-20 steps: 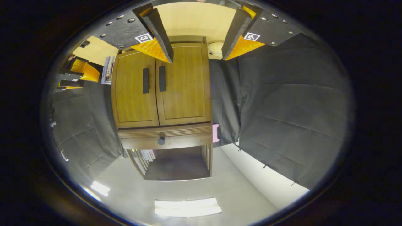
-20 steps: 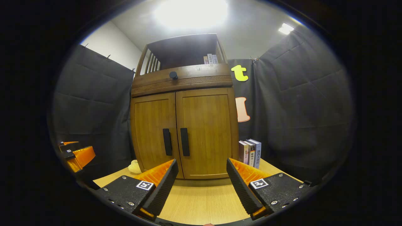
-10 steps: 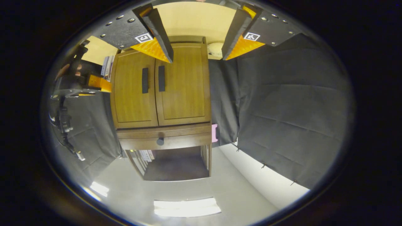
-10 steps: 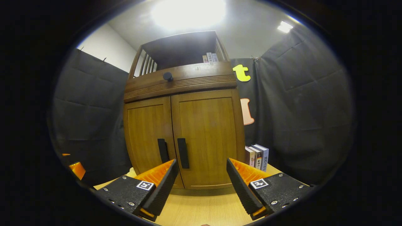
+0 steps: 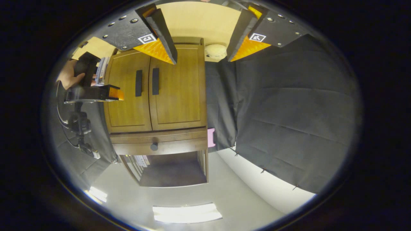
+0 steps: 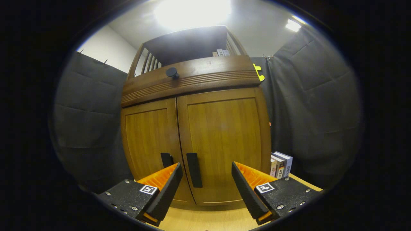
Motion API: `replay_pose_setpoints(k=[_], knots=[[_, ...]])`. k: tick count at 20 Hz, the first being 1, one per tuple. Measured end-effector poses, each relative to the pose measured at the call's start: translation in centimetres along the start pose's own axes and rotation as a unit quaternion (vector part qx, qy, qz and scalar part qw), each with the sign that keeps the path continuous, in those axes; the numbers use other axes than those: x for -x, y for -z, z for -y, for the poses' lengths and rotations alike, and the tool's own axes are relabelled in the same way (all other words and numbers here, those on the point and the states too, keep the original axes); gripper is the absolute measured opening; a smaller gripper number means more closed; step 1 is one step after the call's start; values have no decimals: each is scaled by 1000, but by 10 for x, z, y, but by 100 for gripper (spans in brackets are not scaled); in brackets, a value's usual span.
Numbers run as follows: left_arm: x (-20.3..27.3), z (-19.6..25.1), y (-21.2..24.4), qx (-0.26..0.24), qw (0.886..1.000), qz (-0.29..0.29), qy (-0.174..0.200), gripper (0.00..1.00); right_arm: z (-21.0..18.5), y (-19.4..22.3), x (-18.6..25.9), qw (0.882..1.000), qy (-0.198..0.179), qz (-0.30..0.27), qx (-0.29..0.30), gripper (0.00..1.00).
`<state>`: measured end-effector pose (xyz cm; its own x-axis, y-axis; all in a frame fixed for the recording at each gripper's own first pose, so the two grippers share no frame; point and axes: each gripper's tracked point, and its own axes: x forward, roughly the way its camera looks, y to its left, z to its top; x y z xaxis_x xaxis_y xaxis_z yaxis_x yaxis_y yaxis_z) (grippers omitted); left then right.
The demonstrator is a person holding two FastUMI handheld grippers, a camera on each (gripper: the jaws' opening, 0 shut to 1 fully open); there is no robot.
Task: Open the right door of the double-door shoe cabinet with the right hand, and open the left door with the left hand.
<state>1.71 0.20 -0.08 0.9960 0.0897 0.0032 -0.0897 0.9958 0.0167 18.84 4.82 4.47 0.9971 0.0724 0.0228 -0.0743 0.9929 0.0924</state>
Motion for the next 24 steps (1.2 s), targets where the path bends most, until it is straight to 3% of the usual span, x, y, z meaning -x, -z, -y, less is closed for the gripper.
replay_pose_setpoints(k=[8, 9, 14, 19, 24], knots=[[-1, -7, -1, 0, 999, -12, -36, 94, -17, 26, -60, 1000, -15, -22, 6, 95], [0, -8, -3, 0, 999, -13, -40, 88, -18, 30, -67, 1000, -14, -24, 7, 95], [2, -11, 1, -2, 999, -16, -49, 88, -21, 48, -93, 999, -12, -39, 2, 94], [2, -12, 2, -2, 998, -20, -55, 88, -29, 66, -114, 998, -9, -57, 16, 83], [4, -14, 0, -5, 998, -22, -62, 88, -30, 82, -124, 997, 1, -71, 15, 57]])
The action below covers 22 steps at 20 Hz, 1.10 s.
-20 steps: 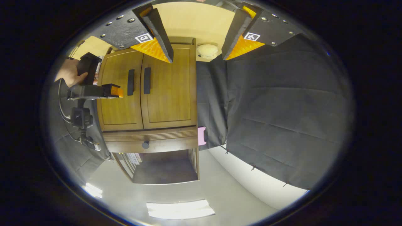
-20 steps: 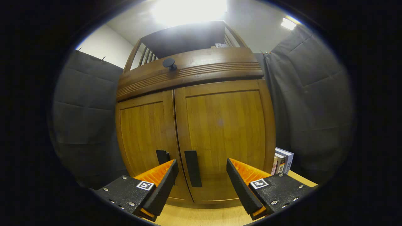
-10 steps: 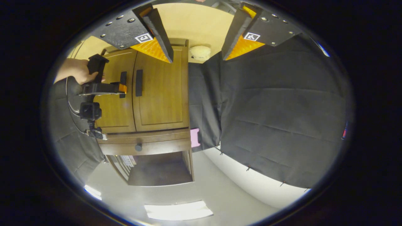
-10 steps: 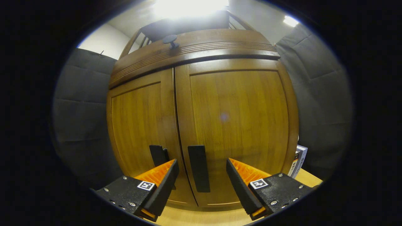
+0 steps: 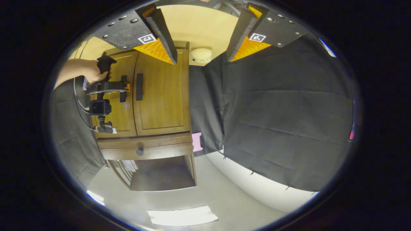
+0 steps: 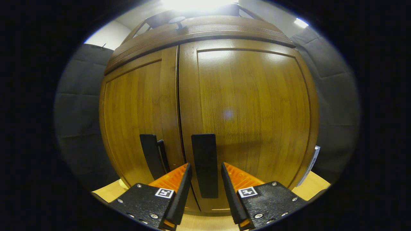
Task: Open the right door of the double-door shoe cabinet with the right hand, and open the left door with the left hand.
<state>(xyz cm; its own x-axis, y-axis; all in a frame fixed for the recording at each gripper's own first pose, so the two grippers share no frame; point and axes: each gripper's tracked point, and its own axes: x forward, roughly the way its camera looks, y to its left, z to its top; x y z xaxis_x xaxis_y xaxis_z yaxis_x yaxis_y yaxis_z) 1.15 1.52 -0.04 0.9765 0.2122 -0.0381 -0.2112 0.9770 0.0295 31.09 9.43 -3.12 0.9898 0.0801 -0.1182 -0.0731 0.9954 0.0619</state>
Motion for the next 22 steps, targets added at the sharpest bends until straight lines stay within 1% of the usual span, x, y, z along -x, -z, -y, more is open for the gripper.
replay_pose_setpoints(k=[1, 2, 4, 5, 7, 8, 9, 10, 11, 12, 14, 22], knots=[[0, 0, 0, 0, 1000, 0, -2, 88, -1, 4, -2, 1000, 0, -4, -2, 53], [0, 0, 1, 0, 1000, 0, -3, 88, 0, 7, -3, 1000, 3, -8, -3, 46], [1, -1, 0, 0, 1000, 1, -6, 88, 3, 12, -7, 1000, 6, -20, -11, 40], [1, -1, 0, 0, 1000, 1, -6, 88, 3, 10, -9, 1000, 8, -15, -16, 38], [1, -1, -1, 0, 1000, 3, -6, 88, 4, 9, -9, 1000, 6, -16, -8, 30], [1, -1, 0, 0, 1000, 4, -5, 88, 4, 10, -8, 1000, 7, -18, -8, 24], [1, -1, -1, 1, 1000, 5, -5, 88, 4, 11, -5, 1000, 8, -20, -9, 23], [1, -1, -1, 1, 1000, 7, -4, 88, 4, 11, -6, 1000, 9, -20, -8, 20], [1, 0, -1, 1, 1000, 8, -2, 88, 4, 10, -4, 1000, 9, -20, -6, 19], [1, 0, -1, 0, 1000, 9, 0, 94, 4, 9, -2, 1000, 8, -20, -6, 20], [1, 0, -2, -2, 1000, 12, 2, 94, 3, 10, 4, 1000, 4, -21, -9, 19], [-1, 3, -4, -2, 1000, 22, 18, 94, 5, 12, 32, 1000, -12, -23, -10, 20]])
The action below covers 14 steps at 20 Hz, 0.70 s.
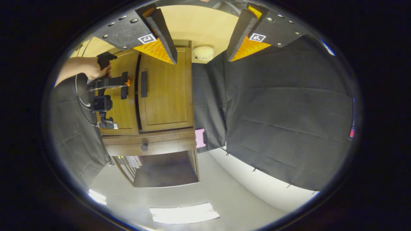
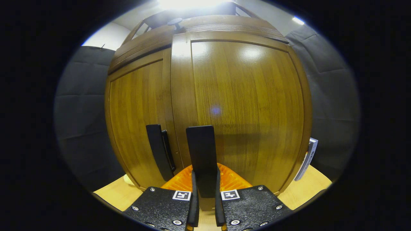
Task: Open the right door of the double-door shoe cabinet with the right hand, and open the left door with the left hand.
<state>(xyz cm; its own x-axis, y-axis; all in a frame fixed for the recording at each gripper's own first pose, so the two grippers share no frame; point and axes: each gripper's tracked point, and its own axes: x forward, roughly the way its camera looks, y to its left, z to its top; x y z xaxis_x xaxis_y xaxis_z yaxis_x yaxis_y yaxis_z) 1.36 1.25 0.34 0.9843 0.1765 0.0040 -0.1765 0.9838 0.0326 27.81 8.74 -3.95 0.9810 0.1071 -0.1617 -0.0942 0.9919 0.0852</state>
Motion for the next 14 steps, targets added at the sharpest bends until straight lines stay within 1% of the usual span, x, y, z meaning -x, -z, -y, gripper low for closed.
replay_pose_setpoints(k=[7, 14], knots=[[-2, 4, -3, -4, 1000, 12, 22, 95, 6, 1, 40, 1000, -17, 2, 8, 20], [-4, 7, -5, -6, 999, 19, 46, 94, 20, 5, 74, 1000, -24, 3, 5, 19]])
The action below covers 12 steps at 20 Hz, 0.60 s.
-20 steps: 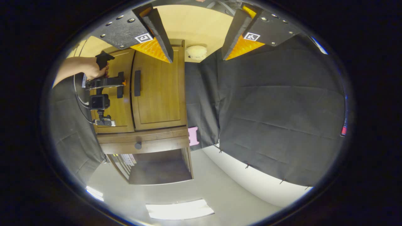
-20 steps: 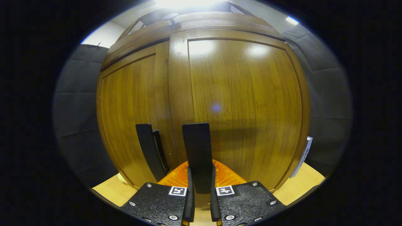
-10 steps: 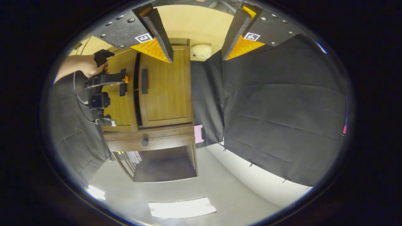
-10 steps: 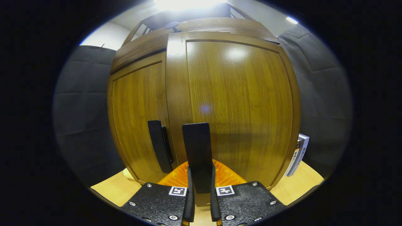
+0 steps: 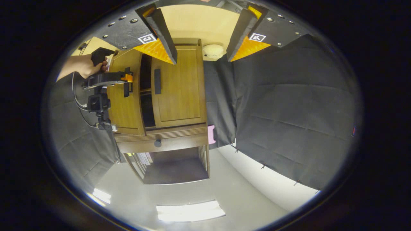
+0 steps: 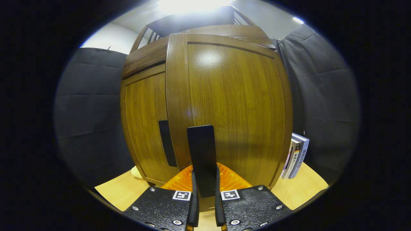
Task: Open the right door of the double-door shoe cabinet with the right hand, and open the left door with the left hand.
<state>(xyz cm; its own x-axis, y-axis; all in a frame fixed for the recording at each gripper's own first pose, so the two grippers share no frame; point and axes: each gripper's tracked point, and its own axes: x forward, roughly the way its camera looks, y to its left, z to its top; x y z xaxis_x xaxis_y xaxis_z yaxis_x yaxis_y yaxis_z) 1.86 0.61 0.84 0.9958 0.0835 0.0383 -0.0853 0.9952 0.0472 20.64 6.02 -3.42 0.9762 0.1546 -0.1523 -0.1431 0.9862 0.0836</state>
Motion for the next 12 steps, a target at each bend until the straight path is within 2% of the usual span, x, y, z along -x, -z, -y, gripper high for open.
replay_pose_setpoints(k=[7, 8, 9, 10, 12], knots=[[2, 2, -6, 1, 999, 8, 34, 94, 22, 3, 33, 1000, 7, -2, -2, 19], [2, 3, -5, 3, 999, 7, 40, 88, 26, 3, 38, 1000, 9, -2, -2, 19], [1, 4, -5, 4, 999, 7, 45, 88, 29, 4, 43, 1000, 11, -3, -3, 19], [0, 6, -4, 3, 999, 6, 49, 94, 33, 3, 48, 1000, 13, -3, -5, 19], [-3, 8, -4, 5, 999, 6, 54, 94, 40, 5, 56, 1000, 19, -3, -7, 18]])
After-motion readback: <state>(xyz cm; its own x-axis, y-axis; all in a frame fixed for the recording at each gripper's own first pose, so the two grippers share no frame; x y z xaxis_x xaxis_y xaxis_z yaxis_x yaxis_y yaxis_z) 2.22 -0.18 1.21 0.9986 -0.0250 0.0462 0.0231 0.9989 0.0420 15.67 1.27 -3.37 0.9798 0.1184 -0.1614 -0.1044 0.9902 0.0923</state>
